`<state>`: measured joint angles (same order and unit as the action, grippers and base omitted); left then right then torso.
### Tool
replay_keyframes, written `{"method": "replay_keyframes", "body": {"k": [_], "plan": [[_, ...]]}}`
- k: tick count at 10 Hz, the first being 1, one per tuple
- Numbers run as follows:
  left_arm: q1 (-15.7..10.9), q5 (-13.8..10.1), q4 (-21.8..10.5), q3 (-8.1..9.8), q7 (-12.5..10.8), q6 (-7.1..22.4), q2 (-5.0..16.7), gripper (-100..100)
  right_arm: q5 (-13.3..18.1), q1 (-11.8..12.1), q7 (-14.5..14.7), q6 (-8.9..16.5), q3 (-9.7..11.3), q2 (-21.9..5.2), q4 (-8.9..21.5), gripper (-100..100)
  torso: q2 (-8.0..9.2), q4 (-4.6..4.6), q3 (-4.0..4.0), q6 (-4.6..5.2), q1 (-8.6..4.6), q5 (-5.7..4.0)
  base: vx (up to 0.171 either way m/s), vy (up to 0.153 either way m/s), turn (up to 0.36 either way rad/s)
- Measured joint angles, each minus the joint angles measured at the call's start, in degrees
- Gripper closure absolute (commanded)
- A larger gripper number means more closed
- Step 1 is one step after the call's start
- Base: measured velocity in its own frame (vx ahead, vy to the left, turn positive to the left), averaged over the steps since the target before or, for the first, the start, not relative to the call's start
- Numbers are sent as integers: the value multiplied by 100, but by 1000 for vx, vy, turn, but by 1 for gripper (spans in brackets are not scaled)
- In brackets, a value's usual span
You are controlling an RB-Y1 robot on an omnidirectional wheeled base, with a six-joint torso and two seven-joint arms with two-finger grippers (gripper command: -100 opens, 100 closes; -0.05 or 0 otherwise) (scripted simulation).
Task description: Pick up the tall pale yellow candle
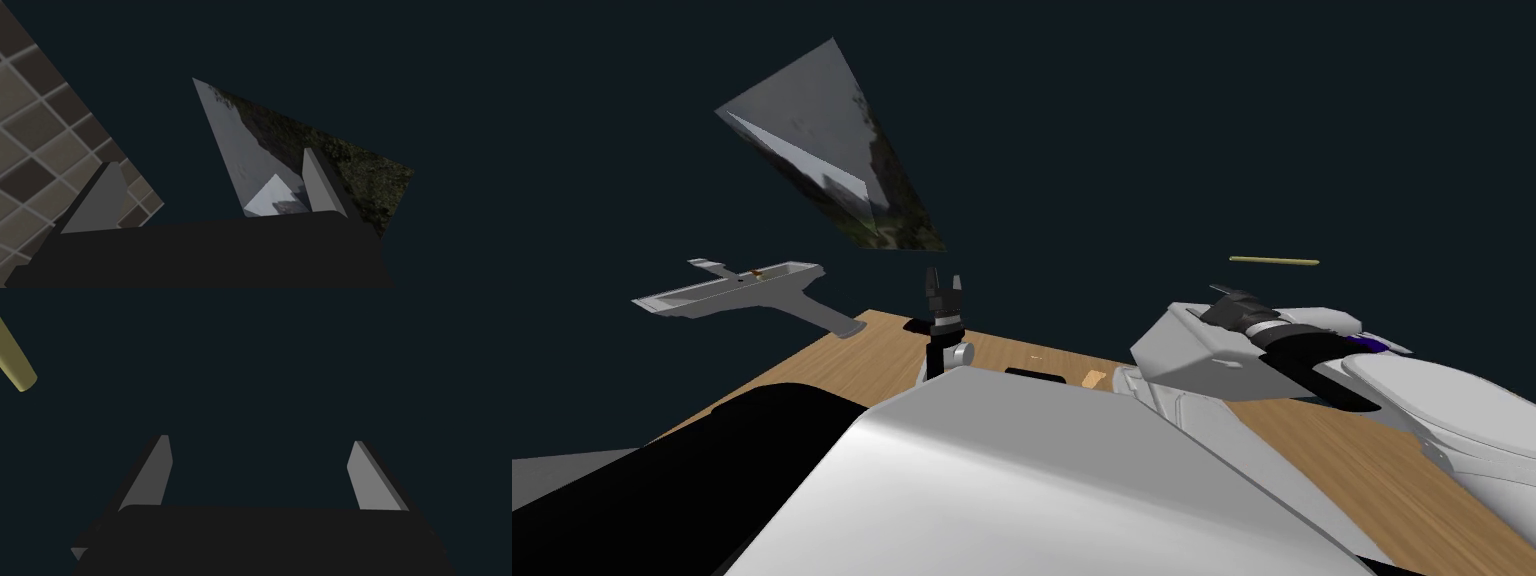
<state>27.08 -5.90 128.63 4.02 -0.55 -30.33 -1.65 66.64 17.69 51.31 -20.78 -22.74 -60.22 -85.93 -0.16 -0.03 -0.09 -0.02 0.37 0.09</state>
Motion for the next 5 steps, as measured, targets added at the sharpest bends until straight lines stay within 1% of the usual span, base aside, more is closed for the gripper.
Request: {"method": "replay_keyframes", "body": {"k": [1,2,4,5], "plan": [[0,0,0,0,0,0,0,0,-28,42,-76,-39,-31,-145,-35,-100,-4,-1,-2,0,-4,0,49,71,-1],[0,0,0,0,0,0,0,0,-47,21,-180,-57,-23,-287,-25,-100,-8,-2,-5,-1,-8,-1,53,54,3],[0,0,0,1,0,0,1,0,-143,24,-241,-246,-159,-469,67,-100,-13,-3,-8,0,-24,-6,69,20,-3],[1,0,0,1,0,0,1,0,-161,20,-308,-304,-174,-593,91,-100,-16,-4,-10,-1,-32,-7,70,-6,-1]]}}
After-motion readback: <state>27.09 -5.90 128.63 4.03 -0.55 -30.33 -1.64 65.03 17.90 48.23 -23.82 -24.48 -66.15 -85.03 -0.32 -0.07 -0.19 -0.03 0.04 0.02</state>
